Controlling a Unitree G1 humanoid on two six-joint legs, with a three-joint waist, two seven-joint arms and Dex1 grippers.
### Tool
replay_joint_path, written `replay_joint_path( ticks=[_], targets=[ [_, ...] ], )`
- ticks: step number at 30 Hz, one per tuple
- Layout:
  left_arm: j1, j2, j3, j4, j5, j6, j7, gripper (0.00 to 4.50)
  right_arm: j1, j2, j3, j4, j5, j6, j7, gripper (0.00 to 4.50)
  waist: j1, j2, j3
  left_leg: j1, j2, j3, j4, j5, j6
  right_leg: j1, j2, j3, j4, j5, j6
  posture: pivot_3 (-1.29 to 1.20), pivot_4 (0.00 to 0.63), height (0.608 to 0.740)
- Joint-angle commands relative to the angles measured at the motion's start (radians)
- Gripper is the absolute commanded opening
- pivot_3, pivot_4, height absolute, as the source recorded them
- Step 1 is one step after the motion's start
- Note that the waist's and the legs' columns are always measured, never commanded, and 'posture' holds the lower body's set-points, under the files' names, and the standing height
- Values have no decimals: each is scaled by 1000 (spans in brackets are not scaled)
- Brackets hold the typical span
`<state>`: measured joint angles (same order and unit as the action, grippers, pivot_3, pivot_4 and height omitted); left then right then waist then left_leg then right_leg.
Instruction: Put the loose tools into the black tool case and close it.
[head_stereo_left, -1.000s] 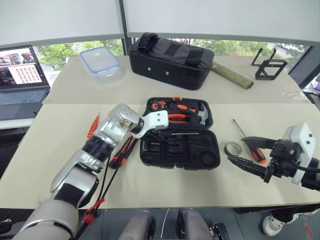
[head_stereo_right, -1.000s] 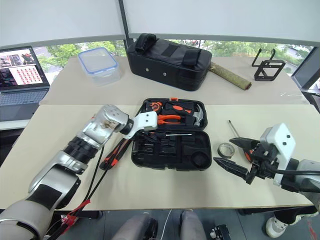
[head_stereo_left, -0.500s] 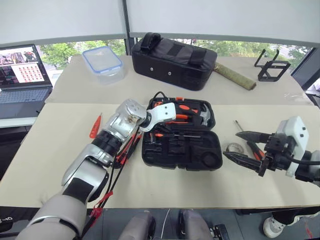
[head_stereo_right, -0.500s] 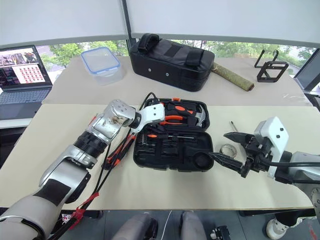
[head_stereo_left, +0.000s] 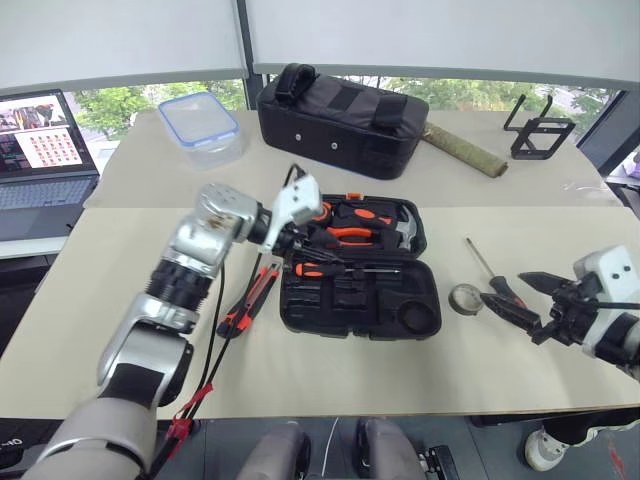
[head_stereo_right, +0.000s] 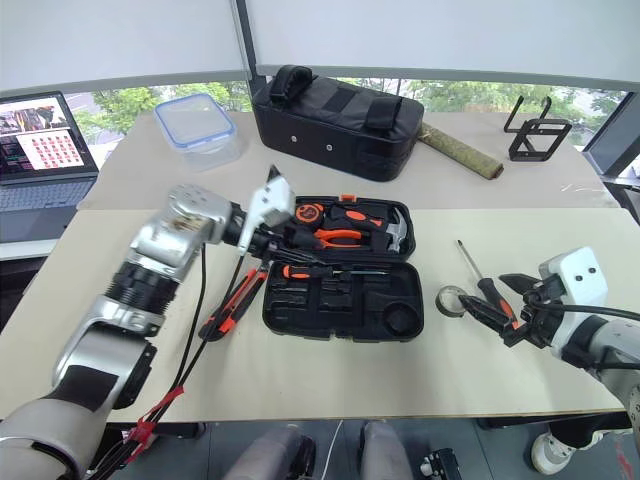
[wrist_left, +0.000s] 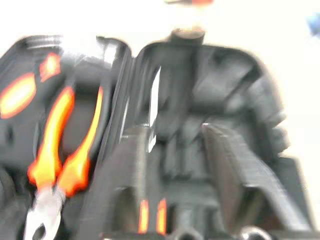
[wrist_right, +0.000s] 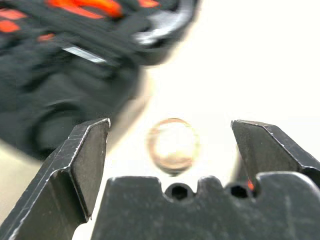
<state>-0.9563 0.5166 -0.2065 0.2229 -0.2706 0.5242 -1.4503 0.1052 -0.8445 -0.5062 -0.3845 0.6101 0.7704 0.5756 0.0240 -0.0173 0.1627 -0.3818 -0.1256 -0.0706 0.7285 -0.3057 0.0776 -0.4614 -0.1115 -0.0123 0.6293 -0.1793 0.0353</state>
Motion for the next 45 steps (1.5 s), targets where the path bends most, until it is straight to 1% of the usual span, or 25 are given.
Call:
replay_joint_path(
  ticks=[1, 3, 7, 9, 10, 12, 13, 14, 15, 17, 18, 19, 21, 24, 27, 30, 32, 34, 37, 40, 45],
  targets=[
    [47, 43, 51, -134, -99, 60, -36, 3619, -31, 28, 24, 89, -76, -37, -62, 4500, -1, 1, 0, 2, 0, 0, 0, 0, 0, 2, 0, 0, 0, 0, 0, 0, 150, 715],
    [83, 69, 57, -197, -138, 85, -51, 4225, -55, 42, 46, 152, -101, -47, -67, 4500, -2, 1, 0, 2, 0, 0, 0, 0, 0, 2, 0, 0, -1, 0, 0, 0, 150, 715],
    [115, 78, 73, -241, -174, 110, -13, 4225, -84, 44, 103, 243, -147, -74, -38, 4500, -2, 1, 0, 2, 0, 0, 0, 0, 0, 2, 3, 1, -1, 0, 0, 0, 150, 715],
    [110, 84, 79, -235, -188, 117, -8, 4308, -99, 46, 118, 281, -162, -89, -29, 4009, -4, 1, 0, 2, 0, 0, 0, 0, 0, 2, 3, 1, -1, 0, 0, 0, 150, 715],
    [102, 90, 81, -229, -195, 120, -10, 4308, -105, 48, 120, 294, -166, -95, -23, 3860, -6, 1, 0, 3, 0, 0, 0, 0, 0, 2, 3, 1, -1, 0, 0, 0, 150, 715],
    [89, 99, 87, -220, -209, 129, -14, 4308, -113, 47, 121, 308, -169, -104, -9, 3108, -9, 1, 0, 3, 0, 0, 0, 0, 0, 2, 3, 1, -1, 0, 0, 0, 150, 715],
    [84, 103, 88, -218, -215, 134, -18, 4308, -116, 46, 117, 310, -167, -105, -2, 2882, -9, 1, 0, 3, 0, 0, 0, 0, 0, 2, 3, 1, 0, 0, 0, 0, 150, 715],
    [77, 113, 90, -216, -223, 143, -24, 4308, -123, 41, 99, 310, -156, -96, 4, 2384, -9, 1, 0, 2, 0, 0, 0, 0, 0, 2, 3, 1, 0, 0, 0, 0, 150, 715],
    [73, 122, 90, -215, -229, 148, -31, 4308, -129, 32, 84, 310, -147, -91, 12, 2179, -10, 2, 0, 2, 0, 0, 0, 0, 0, 2, 3, 1, -1, 0, 0, 0, 150, 715],
    [71, 147, 86, -215, -237, 151, -50, 4308, -150, 11, 54, 310, -129, -88, 33, 1363, -12, 2, 0, 3, 0, 0, 0, 0, 0, 2, 3, 1, -1, 0, 0, 0, 150, 715],
    [75, 164, 83, -219, -236, 147, -63, 4308, -168, -6, 44, 301, -111, -101, 72, 1088, -12, 4, 0, 3, 0, 0, 0, 0, 0, 2, 3, 1, -1, 0, 0, 0, 150, 715],
    [81, 181, 80, -225, -237, 144, -77, 4308, -181, -23, 39, 283, -93, -126, 124, 1014, -13, 5, 0, 3, 0, 0, 0, 0, 0, 2, 3, 1, -1, 0, 0, 0, 150, 715],
    [100, 230, 80, -244, -245, 148, -108, 4308, -210, -52, 47, 231, -58, -163, 219, 1014, -14, 7, 0, 3, 0, 0, -1, 0, 0, 2, 4, 1, -1, 0, 0, 0, 150, 715],
    [161, 337, 86, -297, -281, 155, -156, 4308, -271, -86, 108, 152, -13, -151, 309, 1014, -27, 7, 0, 3, 1, 0, -2, 0, 0, 2, 3, 1, -1, 0, 0, 0, 150, 715],
    [237, 434, 91, -356, -327, 144, -164, 4308, -311, -116, 216, 71, -5, -172, 423, 1014, -32, 7, 0, 4, 2, 0, -4, 0, -1, 2, 3, 1, -1, 0, -1, 0, 150, 715],
    [294, 492, 96, -403, -347, 135, -164, 4308, -370, -135, 382, 36, -91, -256, 517, 1014, -30, 7, 0, 4, 2, 0, -4, 0, -1, 2, 3, 0, -2, 0, -1, 0, 150, 715],
    [300, 495, 95, -404, -333, 125, -162, 4308, -434, -120, 512, 71, -207, -357, 550, 1014, -22, 7, 1, 4, 1, 0, -3, 0, 0, 3, 3, 0, -3, 0, -1, 0, 150, 715],
    [289, 482, 90, -386, -307, 112, -149, 4308, -526, -78, 618, 161, -310, -438, 557, 1014, -17, 6, 1, 4, 0, 0, -1, 0, 0, 3, 4, -1, -3, 0, 0, 0, 150, 715],
    [284, 474, 89, -381, -301, 110, -138, 4308, -618, -45, 704, 283, -414, -552, 584, 1014, -13, 6, 1, 3, -1, 0, -1, 0, 0, 3, 4, -1, -2, 0, 0, 0, 150, 715],
    [283, 471, 93, -386, -302, 116, -131, 4308, -679, -24, 755, 375, -480, -643, 618, 1014, -14, 6, 1, 2, -1, 0, -1, 0, 0, 0, 4, -1, -2, 0, 0, 0, 150, 715],
    [285, 466, 99, -387, -297, 116, -109, 4308, -728, 9, 780, 466, -527, -684, 645, 1014, -20, 6, 1, -1, 0, 0, -1, 0, -1, -2, 4, -1, -2, 0, -1, 0, 150, 715]
  ],
)
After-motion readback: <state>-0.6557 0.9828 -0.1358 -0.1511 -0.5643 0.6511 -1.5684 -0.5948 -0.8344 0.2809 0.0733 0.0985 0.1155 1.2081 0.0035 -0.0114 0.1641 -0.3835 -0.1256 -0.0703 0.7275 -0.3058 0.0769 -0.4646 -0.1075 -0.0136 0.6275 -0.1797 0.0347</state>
